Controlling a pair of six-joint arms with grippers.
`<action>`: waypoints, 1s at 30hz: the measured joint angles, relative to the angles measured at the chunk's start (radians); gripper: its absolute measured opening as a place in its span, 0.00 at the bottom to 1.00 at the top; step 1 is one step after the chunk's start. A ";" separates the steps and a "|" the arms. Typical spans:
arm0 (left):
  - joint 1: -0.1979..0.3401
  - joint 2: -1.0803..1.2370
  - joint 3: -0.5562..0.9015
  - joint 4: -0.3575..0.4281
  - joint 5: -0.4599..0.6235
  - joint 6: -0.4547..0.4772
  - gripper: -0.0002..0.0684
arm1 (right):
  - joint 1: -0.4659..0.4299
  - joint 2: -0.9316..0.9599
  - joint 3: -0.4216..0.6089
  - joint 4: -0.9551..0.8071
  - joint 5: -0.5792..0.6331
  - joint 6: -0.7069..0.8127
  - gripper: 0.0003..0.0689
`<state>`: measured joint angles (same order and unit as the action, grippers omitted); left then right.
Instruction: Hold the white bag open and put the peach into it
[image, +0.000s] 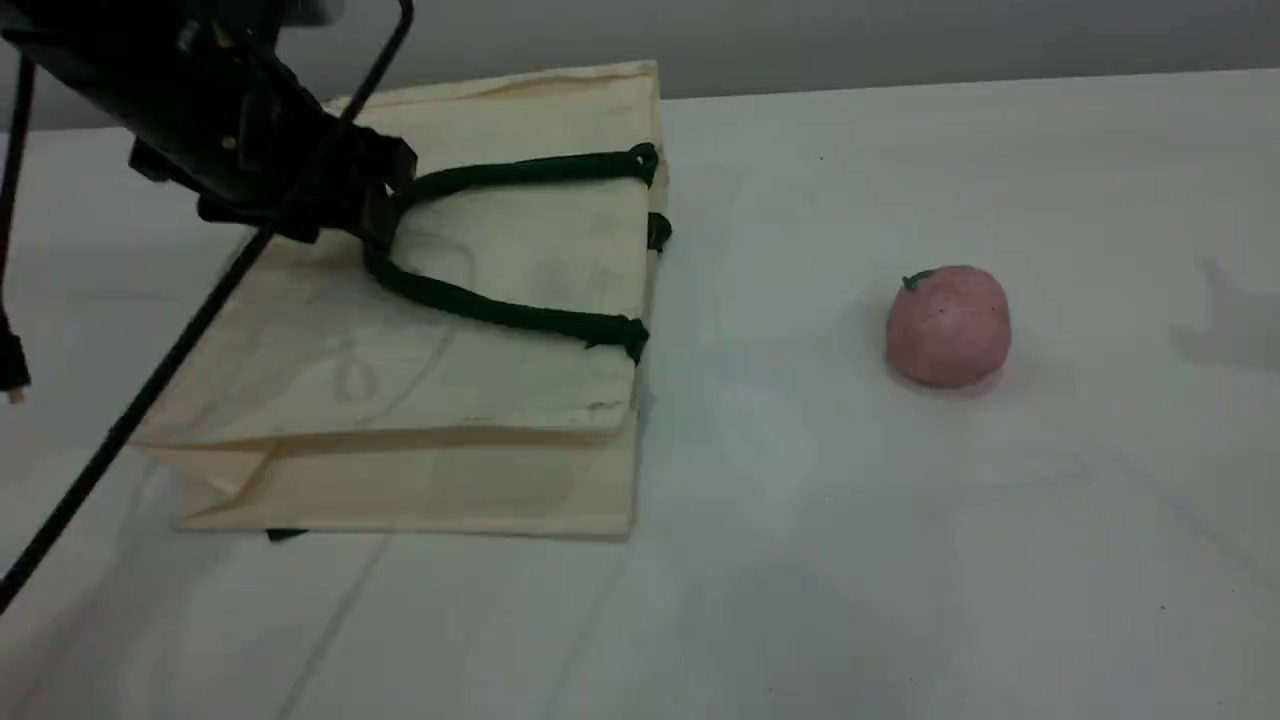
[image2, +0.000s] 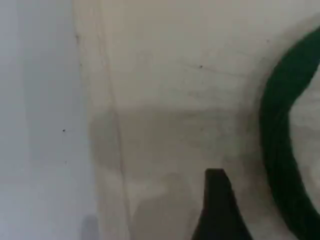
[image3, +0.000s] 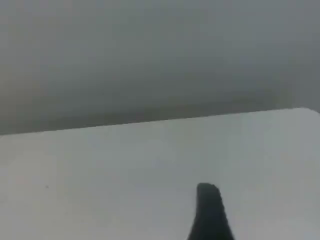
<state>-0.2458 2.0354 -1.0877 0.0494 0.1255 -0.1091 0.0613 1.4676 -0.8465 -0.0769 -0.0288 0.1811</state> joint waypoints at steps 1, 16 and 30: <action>0.000 0.003 -0.002 0.000 -0.006 0.000 0.62 | 0.000 0.000 0.000 0.000 0.000 0.000 0.63; 0.000 0.057 -0.004 0.000 -0.029 -0.004 0.40 | 0.000 0.000 0.000 0.000 0.004 0.000 0.63; 0.000 0.057 -0.118 0.006 0.114 0.037 0.10 | 0.000 0.000 0.000 0.000 0.005 0.000 0.63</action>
<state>-0.2458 2.0922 -1.2058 0.0558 0.2397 -0.0719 0.0613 1.4676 -0.8465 -0.0769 -0.0243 0.1811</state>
